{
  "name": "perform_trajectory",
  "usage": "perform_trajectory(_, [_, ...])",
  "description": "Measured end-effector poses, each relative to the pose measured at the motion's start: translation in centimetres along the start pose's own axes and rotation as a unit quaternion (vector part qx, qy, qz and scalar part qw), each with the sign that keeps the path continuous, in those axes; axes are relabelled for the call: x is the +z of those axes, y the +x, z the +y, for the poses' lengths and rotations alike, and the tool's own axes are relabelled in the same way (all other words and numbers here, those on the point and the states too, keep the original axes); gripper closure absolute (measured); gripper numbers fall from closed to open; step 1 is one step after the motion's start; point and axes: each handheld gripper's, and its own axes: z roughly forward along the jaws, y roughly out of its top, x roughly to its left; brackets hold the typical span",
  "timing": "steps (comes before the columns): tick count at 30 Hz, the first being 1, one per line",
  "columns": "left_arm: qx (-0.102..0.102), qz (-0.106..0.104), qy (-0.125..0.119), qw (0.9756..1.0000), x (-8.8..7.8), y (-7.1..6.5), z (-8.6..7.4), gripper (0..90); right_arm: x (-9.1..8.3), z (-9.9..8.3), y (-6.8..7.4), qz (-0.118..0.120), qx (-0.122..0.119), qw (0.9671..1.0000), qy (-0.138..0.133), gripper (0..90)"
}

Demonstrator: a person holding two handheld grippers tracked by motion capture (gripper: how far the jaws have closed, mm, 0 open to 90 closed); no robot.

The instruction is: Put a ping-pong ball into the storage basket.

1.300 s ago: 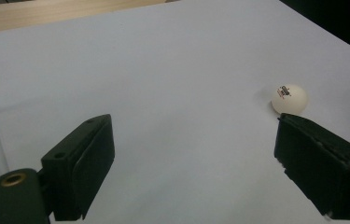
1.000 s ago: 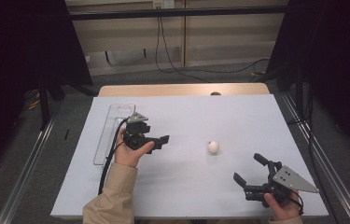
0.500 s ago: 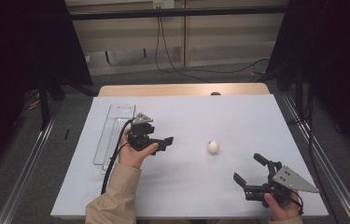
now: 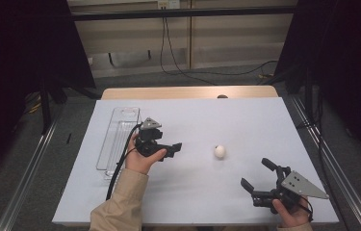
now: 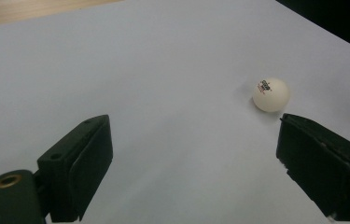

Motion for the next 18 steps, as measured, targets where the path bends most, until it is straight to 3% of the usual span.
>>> perform_trajectory(18, [0.007,-0.013,0.006,0.9999,0.70,-0.67,-0.10,10.4,0.01,0.00,0.00,0.000,0.000,1.0000,0.001,1.4])
